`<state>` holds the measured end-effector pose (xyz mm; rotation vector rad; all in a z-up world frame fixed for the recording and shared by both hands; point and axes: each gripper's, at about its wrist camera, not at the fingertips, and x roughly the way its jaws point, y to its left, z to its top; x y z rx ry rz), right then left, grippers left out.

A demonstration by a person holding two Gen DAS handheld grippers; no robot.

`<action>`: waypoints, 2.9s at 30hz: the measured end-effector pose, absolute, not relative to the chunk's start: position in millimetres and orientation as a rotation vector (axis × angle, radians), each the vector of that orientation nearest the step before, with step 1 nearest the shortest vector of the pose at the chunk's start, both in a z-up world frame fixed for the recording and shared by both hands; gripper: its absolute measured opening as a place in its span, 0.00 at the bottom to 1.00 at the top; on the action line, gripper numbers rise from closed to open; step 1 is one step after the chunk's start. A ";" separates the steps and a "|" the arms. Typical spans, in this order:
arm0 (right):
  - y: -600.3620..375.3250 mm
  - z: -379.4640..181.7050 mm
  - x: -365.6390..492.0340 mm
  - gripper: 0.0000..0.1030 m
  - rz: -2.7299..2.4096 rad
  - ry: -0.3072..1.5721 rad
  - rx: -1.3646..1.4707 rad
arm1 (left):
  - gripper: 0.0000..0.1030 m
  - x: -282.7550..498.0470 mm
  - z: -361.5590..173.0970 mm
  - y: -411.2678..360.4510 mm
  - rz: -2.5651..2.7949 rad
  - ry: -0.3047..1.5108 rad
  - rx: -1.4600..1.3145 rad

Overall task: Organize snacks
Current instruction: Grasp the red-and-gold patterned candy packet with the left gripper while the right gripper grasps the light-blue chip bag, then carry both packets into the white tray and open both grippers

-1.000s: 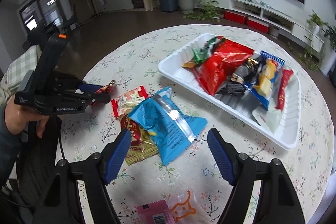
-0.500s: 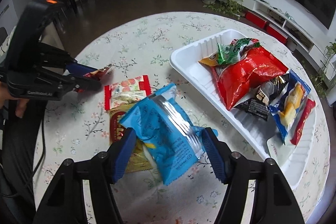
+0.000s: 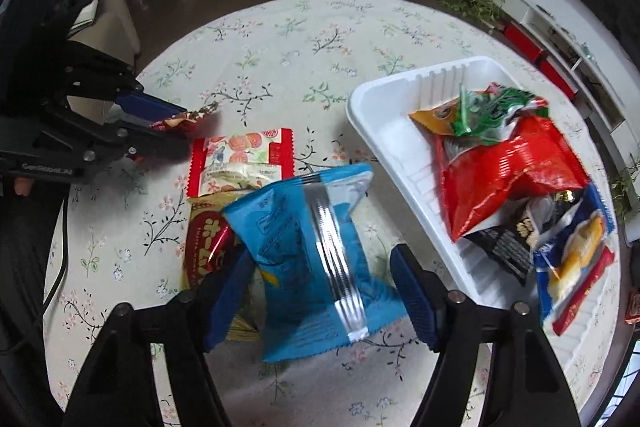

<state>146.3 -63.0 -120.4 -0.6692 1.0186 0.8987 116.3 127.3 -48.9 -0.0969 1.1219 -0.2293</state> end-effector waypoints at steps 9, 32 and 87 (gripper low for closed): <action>-79.6 -122.1 152.7 0.45 0.935 1.080 -0.547 | 0.24 115.7 -48.8 128.3 -0.234 1.119 -0.103; -225.4 -55.0 160.9 0.43 0.629 0.929 0.107 | 0.24 136.7 18.5 121.5 -0.347 0.989 -0.189; -222.9 -95.4 224.7 0.58 0.301 0.933 -0.033 | 0.47 283.7 -34.3 46.5 -0.292 0.972 -0.135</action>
